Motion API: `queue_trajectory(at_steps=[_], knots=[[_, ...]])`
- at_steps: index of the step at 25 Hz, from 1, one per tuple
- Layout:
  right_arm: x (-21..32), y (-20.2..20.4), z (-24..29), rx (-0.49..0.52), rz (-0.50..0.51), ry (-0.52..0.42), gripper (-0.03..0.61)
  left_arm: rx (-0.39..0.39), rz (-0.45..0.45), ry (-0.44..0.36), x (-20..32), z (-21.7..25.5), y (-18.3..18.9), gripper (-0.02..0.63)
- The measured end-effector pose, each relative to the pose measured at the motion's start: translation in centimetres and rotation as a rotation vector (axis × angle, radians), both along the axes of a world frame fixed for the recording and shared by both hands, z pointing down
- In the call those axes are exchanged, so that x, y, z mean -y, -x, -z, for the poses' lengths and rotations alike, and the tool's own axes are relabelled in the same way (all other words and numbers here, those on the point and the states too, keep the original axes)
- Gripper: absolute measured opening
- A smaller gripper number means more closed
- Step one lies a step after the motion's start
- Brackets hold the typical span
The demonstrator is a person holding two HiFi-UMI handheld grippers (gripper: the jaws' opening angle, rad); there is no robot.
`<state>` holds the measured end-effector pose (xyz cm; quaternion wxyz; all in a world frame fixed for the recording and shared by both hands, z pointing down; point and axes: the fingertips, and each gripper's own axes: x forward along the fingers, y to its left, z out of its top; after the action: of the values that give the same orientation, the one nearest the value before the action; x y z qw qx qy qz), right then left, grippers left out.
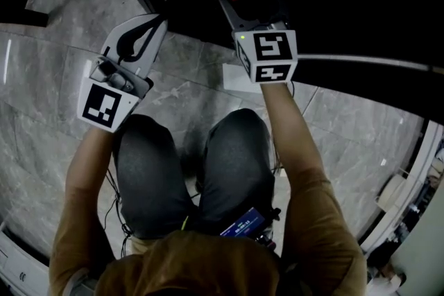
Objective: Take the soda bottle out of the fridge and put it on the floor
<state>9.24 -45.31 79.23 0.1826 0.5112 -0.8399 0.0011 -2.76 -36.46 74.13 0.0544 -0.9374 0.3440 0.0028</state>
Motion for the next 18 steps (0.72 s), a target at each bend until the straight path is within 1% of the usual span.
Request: queue_trajectory(at_steps=[4, 9, 14, 18], knots=[[0.6, 0.5, -0.4, -0.004, -0.001, -0.001, 0.308, 0.039, -0.023, -0.002, -0.1, -1.5, -0.2, 0.002], [1.0, 1.0, -1.2, -0.010, 0.005, 0.001, 0.313, 0.019, -0.031, -0.002, -0.1, -2.0, -0.3, 0.002], [1.2, 0.5, -1.6, 0.009, -0.031, -0.009, 0.313, 0.028, -0.048, -0.007, -0.4, -2.3, -0.1, 0.002], [0.9, 0.4, -1.9, -0.012, -0.041, -0.026, 0.313, 0.023, -0.058, -0.009, -0.4, -2.2, 0.0, 0.002]])
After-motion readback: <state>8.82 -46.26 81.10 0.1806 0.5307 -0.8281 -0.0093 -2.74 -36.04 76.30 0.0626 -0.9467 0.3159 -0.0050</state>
